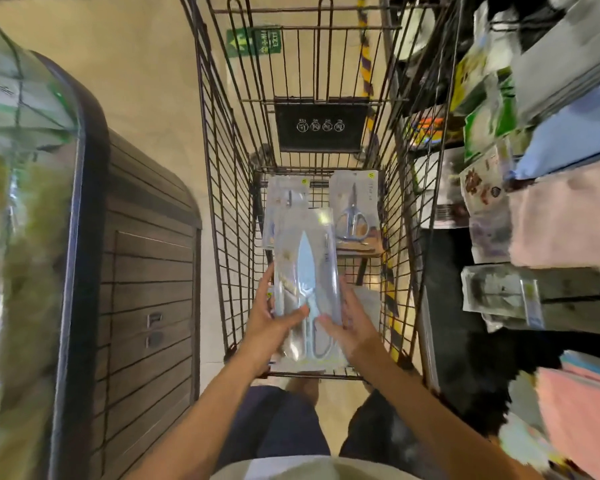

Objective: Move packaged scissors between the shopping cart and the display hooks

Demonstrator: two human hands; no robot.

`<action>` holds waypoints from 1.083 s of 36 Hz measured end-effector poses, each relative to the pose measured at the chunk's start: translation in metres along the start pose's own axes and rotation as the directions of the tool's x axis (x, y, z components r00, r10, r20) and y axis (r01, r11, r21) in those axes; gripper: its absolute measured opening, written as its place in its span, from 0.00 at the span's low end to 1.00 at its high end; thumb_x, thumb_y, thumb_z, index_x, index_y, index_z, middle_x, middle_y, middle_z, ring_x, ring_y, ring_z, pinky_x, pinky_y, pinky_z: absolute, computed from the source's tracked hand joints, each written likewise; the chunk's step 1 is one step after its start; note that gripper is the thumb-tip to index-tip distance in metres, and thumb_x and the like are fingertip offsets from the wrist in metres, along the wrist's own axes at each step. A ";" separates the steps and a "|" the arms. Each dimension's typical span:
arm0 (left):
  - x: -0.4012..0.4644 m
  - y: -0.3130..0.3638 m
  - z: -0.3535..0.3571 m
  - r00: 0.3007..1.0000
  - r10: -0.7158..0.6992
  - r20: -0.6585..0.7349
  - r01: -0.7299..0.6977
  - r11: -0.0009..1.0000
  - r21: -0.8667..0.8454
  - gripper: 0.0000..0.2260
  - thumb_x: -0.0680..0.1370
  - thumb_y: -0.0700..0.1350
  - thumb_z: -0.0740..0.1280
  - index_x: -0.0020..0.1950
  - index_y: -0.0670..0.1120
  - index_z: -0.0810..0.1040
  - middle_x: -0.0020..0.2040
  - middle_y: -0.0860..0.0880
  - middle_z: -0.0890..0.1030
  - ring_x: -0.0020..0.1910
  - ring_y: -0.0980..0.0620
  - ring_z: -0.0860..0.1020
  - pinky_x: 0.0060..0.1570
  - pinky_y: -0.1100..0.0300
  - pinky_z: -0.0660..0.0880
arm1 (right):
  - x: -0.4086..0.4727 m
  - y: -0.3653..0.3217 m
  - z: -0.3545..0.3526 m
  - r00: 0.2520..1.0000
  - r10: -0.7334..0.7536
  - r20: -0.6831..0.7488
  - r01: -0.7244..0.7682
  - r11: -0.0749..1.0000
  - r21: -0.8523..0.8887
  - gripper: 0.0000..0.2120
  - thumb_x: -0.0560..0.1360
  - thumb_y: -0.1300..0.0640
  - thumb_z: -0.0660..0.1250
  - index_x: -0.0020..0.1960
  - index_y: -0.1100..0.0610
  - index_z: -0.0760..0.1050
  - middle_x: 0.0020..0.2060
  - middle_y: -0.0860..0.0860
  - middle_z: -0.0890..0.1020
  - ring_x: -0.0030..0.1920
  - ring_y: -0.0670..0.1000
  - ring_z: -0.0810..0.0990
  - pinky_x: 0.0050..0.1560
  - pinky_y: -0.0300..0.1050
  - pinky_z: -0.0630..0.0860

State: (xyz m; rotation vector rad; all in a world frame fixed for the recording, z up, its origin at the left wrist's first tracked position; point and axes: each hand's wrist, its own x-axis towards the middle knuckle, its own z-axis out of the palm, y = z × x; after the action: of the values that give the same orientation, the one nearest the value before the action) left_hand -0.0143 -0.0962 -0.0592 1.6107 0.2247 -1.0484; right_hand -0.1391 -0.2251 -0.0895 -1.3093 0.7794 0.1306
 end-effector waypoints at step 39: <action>0.034 -0.041 -0.047 0.986 0.060 -0.156 -0.021 0.970 0.243 0.43 0.75 0.33 0.72 0.74 0.72 0.59 0.74 0.56 0.71 0.71 0.48 0.73 0.63 0.40 0.77 | 0.106 0.118 -0.037 0.963 -0.159 0.216 0.256 0.310 -0.916 0.41 0.60 0.49 0.82 0.69 0.59 0.71 0.59 0.56 0.79 0.58 0.58 0.80 0.57 0.54 0.78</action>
State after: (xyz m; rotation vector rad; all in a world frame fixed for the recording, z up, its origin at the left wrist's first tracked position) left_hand 0.0035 -0.0544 -0.1137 1.9158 0.1772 -0.9411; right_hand -0.1362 -0.2594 -0.2491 -2.5259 0.3898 0.4930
